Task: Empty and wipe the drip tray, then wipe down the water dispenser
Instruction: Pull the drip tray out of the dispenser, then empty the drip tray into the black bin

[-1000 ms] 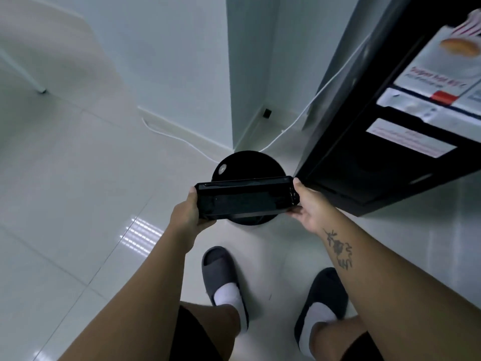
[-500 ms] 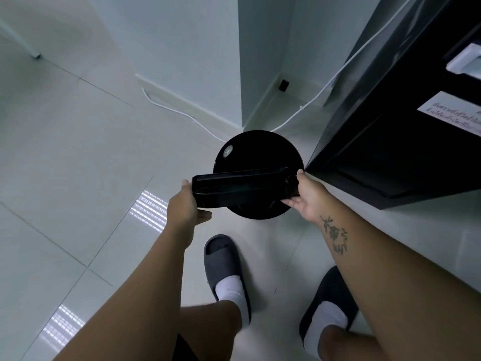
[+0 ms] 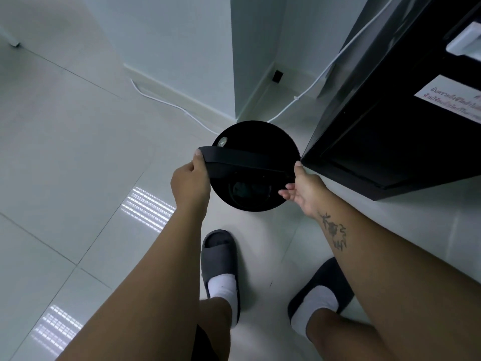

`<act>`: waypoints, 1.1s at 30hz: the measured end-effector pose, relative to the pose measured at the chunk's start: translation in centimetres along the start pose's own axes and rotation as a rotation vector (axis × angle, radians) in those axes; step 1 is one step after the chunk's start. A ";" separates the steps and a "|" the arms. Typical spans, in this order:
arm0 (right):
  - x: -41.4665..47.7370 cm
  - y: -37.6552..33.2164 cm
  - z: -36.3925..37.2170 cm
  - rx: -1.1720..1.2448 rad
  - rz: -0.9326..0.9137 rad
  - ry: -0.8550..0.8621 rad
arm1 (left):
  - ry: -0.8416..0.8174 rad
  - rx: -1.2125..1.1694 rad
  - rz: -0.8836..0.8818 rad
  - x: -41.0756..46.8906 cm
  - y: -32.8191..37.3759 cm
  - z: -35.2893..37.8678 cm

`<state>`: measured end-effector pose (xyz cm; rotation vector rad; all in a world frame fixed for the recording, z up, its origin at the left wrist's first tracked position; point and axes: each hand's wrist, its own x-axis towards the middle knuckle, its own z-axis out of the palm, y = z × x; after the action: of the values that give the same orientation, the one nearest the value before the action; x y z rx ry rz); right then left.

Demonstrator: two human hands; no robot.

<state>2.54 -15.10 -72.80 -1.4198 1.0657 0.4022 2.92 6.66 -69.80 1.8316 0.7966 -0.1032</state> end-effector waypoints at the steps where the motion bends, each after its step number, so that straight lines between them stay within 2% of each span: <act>1: -0.2 0.1 -0.1 -0.014 -0.017 0.016 | -0.002 0.009 -0.016 -0.2 0.2 0.1; 4: -0.9 0.1 -0.2 -0.042 -0.068 0.031 | 0.040 -0.010 -0.032 -0.5 0.7 0.2; 10: -1.6 0.1 -0.4 -0.255 -0.169 0.118 | 0.102 -0.018 -0.044 0.1 1.1 0.6; 14: -1.6 -0.1 0.3 -0.198 -0.212 0.131 | 0.143 -0.019 -0.032 0.7 1.0 0.3; 19: -1.4 -0.3 0.5 -0.077 -0.167 0.139 | 0.148 -0.052 -0.076 0.9 0.9 0.2; 28: -1.6 -0.4 1.7 -0.109 -0.370 0.166 | 0.152 -0.026 -0.106 0.6 1.5 0.1; 33: -1.4 0.1 1.7 -0.062 -0.362 0.158 | 0.112 -0.002 -0.027 0.3 1.0 0.0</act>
<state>2.35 -13.07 -72.05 -1.6831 0.9008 0.0616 3.72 6.62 -69.13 1.8375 0.8992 -0.0168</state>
